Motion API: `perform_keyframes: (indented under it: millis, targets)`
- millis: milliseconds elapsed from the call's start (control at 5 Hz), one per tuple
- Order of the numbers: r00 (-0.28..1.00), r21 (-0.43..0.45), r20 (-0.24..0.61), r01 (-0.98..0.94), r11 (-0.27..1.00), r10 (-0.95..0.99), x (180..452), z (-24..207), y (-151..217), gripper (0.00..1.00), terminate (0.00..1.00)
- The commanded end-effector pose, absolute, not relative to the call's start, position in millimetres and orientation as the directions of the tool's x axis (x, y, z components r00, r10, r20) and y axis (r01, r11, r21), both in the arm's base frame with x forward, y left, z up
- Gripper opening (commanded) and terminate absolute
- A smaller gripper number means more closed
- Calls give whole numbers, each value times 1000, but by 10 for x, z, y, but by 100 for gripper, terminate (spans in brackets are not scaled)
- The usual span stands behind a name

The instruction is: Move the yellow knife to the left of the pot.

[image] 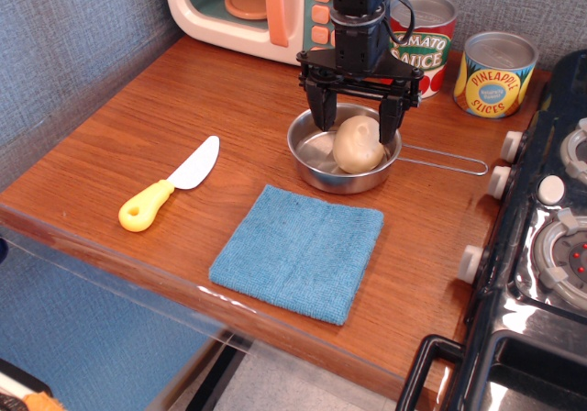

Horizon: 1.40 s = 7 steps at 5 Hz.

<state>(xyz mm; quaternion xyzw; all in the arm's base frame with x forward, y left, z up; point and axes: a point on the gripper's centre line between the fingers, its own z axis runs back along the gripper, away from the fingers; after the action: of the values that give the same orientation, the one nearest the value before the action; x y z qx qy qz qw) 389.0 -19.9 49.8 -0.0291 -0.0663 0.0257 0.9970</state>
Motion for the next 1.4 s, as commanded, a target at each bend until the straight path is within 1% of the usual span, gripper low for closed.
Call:
perform_keyframes:
  millis: [0, 200, 400, 600, 800, 1000, 1200]
  targets:
    - [990, -61, 131, -47, 997, 55, 3890, 498, -199, 100, 0]
    - [974, -97, 221, -34, 995, 55, 3866, 742, -161, 100, 0]
    - [949, -105, 312, -23, 994, 55, 3844, 1108, -198, 100, 0]
    - [937, -95, 347, -13, 995, 46, 3778, 1375, -207, 100, 0]
    - [969, -9, 241, -44, 999, 44, 3551, 1202, 8, 100, 0]
    - [992, 87, 123, -45, 995, 35, 3343, 941, 280, 100, 0]
    - [997, 98, 66, -40, 994, 34, 3005, 748, 575, 100, 0]
